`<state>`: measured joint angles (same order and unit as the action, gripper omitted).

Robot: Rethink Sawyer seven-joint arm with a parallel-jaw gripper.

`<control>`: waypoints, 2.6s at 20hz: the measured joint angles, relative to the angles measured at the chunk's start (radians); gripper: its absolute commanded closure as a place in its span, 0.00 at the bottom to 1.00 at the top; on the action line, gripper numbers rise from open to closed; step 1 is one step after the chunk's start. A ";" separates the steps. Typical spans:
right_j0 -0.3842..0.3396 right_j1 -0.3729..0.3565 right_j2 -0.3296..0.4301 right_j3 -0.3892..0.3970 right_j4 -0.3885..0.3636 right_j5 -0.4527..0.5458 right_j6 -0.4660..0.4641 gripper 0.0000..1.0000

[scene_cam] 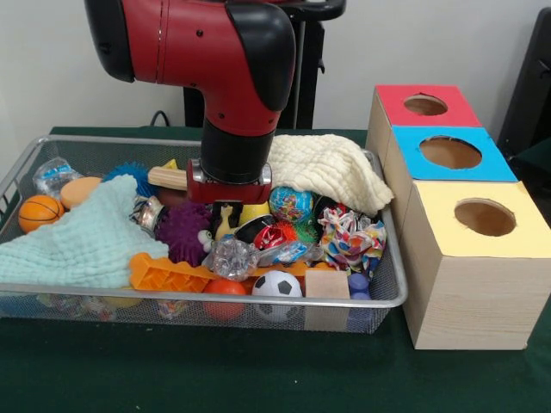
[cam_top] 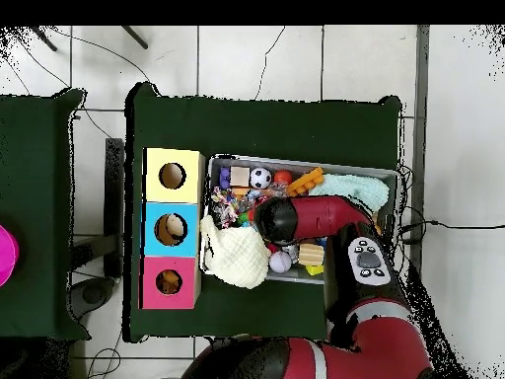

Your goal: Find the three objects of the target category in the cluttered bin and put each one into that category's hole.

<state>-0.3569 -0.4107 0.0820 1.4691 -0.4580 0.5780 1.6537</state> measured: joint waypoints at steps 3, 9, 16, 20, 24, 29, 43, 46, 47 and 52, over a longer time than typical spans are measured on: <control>0.000 -0.002 0.000 0.000 0.001 0.000 0.000 1.00; -0.003 -0.016 0.001 0.001 0.015 0.014 0.000 1.00; -0.007 -0.155 0.004 0.048 0.072 0.209 0.000 1.00; -0.007 -0.243 0.004 0.054 0.095 0.344 0.000 1.00; -0.007 -0.308 0.005 0.053 0.110 0.426 0.000 1.00; -0.007 -0.361 0.008 0.053 0.120 0.460 0.000 1.00; 0.051 -0.382 0.014 0.171 0.257 0.327 0.004 1.00; 0.105 -0.394 0.013 0.237 0.321 0.266 0.014 1.00; 0.125 -0.398 0.013 0.256 0.341 0.254 0.018 1.00; 0.236 -0.435 0.008 0.337 0.441 0.242 0.060 1.00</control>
<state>-0.1206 -0.8458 0.0901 1.8066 -0.0170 0.8197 1.7136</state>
